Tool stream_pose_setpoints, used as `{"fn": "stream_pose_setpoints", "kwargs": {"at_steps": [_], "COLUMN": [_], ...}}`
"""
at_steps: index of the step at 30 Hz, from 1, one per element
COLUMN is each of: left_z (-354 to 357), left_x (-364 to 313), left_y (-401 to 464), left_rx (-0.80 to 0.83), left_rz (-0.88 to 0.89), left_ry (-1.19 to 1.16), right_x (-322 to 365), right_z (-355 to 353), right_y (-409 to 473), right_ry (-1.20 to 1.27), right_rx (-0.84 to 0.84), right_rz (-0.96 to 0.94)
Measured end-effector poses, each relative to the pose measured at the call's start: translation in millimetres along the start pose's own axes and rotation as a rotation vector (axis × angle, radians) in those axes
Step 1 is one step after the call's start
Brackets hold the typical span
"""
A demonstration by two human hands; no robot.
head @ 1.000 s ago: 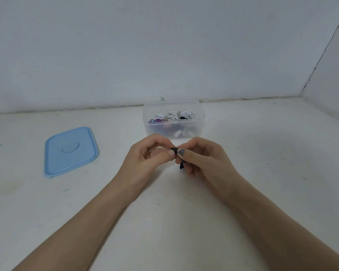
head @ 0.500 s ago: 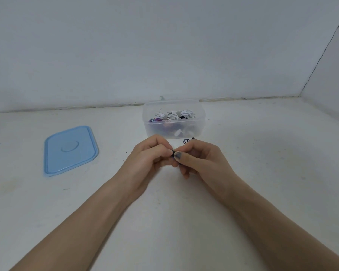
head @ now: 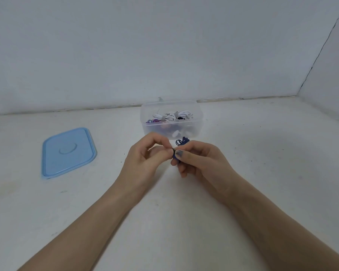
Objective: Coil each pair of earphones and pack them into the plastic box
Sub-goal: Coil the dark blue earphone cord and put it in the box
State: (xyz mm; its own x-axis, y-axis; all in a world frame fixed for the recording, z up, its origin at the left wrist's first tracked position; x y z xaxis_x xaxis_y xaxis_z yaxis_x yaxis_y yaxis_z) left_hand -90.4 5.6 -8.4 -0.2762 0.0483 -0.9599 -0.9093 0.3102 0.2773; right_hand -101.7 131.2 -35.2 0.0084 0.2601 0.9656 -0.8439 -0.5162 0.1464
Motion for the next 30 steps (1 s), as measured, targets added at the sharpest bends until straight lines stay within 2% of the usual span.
{"fn": "stream_pose_setpoints", "kwargs": {"at_steps": [4,15,22,27,30], "left_z": [-2,-5,-1,-1,3], "left_x": [-12,-9,-25,-30,-36], "left_y": [-2,-2,-7,-11,-12], "left_rx": [-0.025,0.001,-0.002,-0.048,-0.038], "left_rz": [0.106,0.142,0.256,0.225,0.265], "left_ry": [0.182,0.191,0.32,0.376,0.475], "right_x": [0,2,2,2,1], "right_z": [-1,4,9,12,11], "right_y": [-1,-2,-2,0,0], "right_ry": [0.064,0.138,0.191,0.226,0.226], "right_rx": [-0.002,-0.004,0.015,0.021,0.011], "right_rz": [0.015,0.025,0.044,0.056,0.061]}}
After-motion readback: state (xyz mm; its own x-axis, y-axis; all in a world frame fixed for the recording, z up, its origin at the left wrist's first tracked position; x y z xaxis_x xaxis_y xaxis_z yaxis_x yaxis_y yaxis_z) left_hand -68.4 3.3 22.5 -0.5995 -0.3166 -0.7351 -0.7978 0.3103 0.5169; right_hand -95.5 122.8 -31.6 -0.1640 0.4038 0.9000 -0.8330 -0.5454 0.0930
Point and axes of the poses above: each hand's wrist, its own y-axis towards the middle knuckle, its own z-axis out of the palm, x = y × z, the point moved 10 cm from there along y, towards the middle knuckle, and after that the axes turned 12 degrees about x, right-handed, at the moved point
